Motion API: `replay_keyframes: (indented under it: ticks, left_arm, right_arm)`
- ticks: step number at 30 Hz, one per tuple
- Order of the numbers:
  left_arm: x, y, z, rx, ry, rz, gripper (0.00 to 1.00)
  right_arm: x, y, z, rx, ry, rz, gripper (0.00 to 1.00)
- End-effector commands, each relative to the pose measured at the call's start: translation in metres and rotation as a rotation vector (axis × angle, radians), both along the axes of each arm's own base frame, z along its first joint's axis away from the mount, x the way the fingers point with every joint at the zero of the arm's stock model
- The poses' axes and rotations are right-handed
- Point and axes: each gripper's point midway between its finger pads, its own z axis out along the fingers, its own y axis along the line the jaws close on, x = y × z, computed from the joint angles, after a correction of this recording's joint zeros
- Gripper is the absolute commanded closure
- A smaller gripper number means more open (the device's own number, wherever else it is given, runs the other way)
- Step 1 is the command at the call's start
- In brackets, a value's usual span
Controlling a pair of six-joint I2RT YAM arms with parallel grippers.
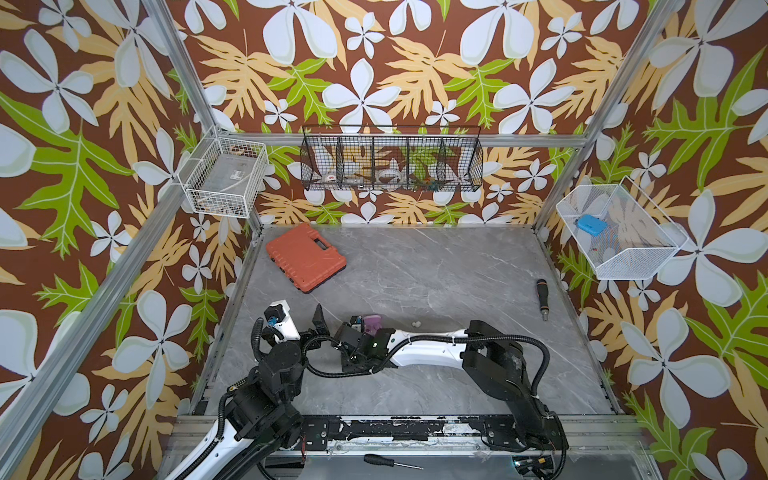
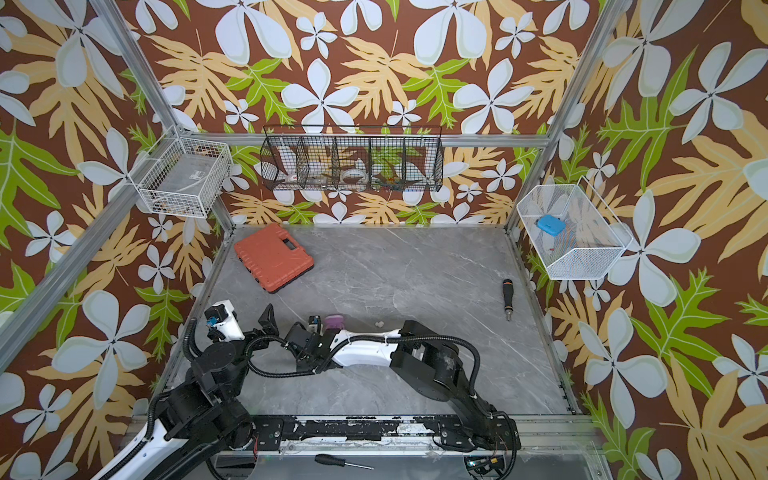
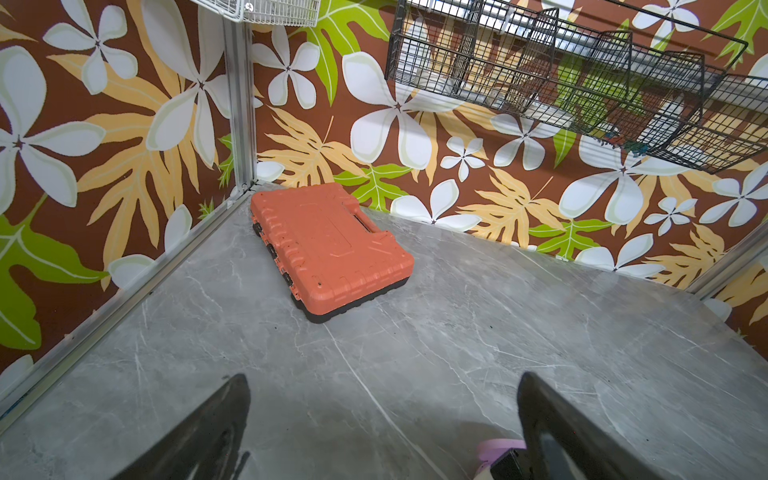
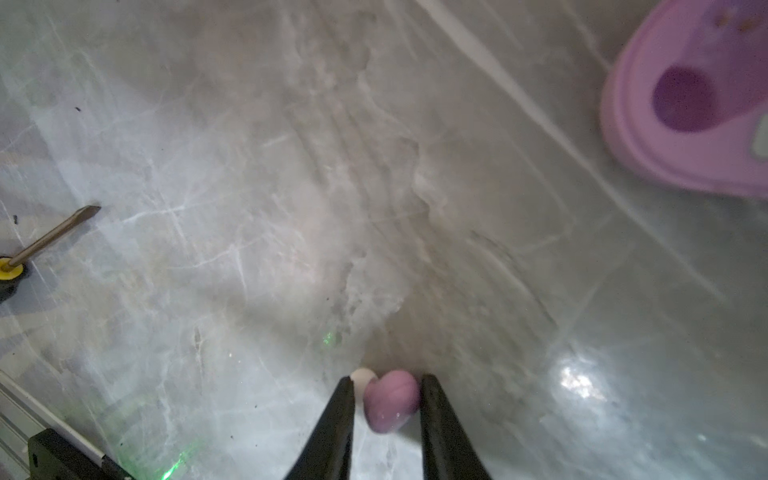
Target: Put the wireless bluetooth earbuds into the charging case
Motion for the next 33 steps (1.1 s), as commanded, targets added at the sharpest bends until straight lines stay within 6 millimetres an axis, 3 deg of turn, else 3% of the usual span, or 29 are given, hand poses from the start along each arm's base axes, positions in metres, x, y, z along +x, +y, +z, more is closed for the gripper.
replay_keyframes:
  ticks: [1, 33]
  left_arm:
    - [0.0011, -0.0015, 0.0046, -0.006, -0.018, -0.006, 0.0]
    - [0.0013, -0.0021, 0.0043, -0.004, -0.017, -0.009, 0.0]
  right_arm:
    - [-0.0018, -0.0166, -0.0114, -0.089, 0.003, 0.006, 0.72]
    - [0.0027, -0.015, -0.0121, -0.076, -0.004, 0.033, 0.72]
